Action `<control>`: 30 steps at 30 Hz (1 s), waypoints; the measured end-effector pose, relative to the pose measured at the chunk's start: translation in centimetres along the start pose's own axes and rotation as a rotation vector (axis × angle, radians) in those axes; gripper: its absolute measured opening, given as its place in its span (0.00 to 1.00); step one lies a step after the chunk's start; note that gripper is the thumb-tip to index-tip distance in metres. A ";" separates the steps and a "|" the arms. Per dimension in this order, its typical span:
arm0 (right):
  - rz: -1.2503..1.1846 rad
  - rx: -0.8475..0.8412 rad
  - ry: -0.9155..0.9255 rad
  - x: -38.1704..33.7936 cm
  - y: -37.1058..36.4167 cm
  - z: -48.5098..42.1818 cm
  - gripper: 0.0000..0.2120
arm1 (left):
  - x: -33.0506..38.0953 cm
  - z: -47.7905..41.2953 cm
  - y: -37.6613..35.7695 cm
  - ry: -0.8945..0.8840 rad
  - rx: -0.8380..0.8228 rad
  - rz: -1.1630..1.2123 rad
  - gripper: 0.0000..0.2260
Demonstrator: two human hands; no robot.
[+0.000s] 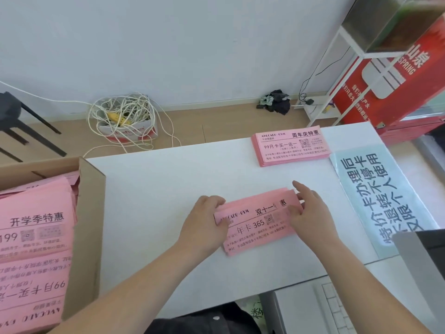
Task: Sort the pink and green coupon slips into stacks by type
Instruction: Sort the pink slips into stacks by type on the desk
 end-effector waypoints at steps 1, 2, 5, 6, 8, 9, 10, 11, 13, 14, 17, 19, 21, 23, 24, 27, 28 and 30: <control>0.022 0.008 -0.016 0.6 -0.1 -0.2 0.31 | -0.1 0.2 0.3 0.009 0.030 -0.028 0.18; 0.018 0.015 -0.047 1.4 -0.2 -0.3 0.32 | -0.3 0.6 0.6 0.035 0.060 -0.028 0.19; -0.036 0.012 -0.118 3.2 -0.8 0.1 0.32 | -1.8 3.0 0.3 0.183 0.085 0.090 0.20; -0.033 0.011 -0.121 3.4 -1.0 0.2 0.32 | -2.1 3.8 -0.2 0.230 0.074 0.140 0.20; -0.025 0.005 -0.110 3.0 -1.4 0.5 0.31 | -1.9 4.4 -1.3 0.261 0.069 0.223 0.19; -0.028 -0.001 -0.102 2.7 -1.7 0.7 0.31 | -1.5 4.4 -1.8 0.253 0.068 0.261 0.19; -0.026 -0.006 -0.095 2.3 -2.0 0.9 0.31 | -1.1 4.1 -2.3 0.240 0.064 0.293 0.20; -0.014 -0.005 -0.088 2.1 -2.2 1.0 0.31 | -0.8 3.9 -2.7 0.224 0.061 0.310 0.21; 0.020 0.006 -0.086 1.7 -2.5 1.2 0.30 | -0.5 3.3 -2.8 0.203 0.061 0.306 0.24; 0.026 0.008 -0.091 1.7 -2.4 1.2 0.30 | -0.5 3.1 -2.5 0.197 0.057 0.292 0.24; 0.088 0.004 -0.084 1.6 -2.0 1.0 0.31 | -0.5 2.2 -0.8 0.090 0.041 0.040 0.25; 0.157 0.001 -0.063 1.3 -1.9 0.9 0.29 | 0.2 0.8 -0.3 -0.024 0.014 -0.132 0.27; 0.205 0.005 -0.040 0.9 -2.0 0.9 0.26 | 0.7 -0.7 -0.6 -0.051 -0.040 -0.205 0.27; 0.251 0.003 -0.019 0.7 -2.3 0.9 0.22 | 0.9 -2.0 -1.1 -0.043 -0.100 -0.272 0.28; 0.275 -0.002 -0.015 0.7 -2.5 0.9 0.20 | 0.9 -2.3 -1.5 -0.038 -0.136 -0.312 0.29; 0.327 -0.020 -0.016 0.7 -2.7 0.7 0.18 | 0.7 -2.6 -2.4 -0.005 -0.219 -0.430 0.29; 0.337 -0.022 -0.013 0.6 -2.7 0.6 0.18 | 0.5 -2.7 -2.5 0.010 -0.232 -0.458 0.28; 0.345 -0.029 -0.004 0.5 -2.8 0.6 0.17 | 0.4 -3.0 -2.7 0.035 -0.245 -0.494 0.27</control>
Point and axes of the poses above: each hand's wrist, its own z-axis away from the middle knuckle, its own y-axis out of the back of the hand, x = y × z, the point moved 9 cm from there along -z, towards the middle knuckle, and after that the axes turned 13 degrees about -y, right-handed, at the moved point
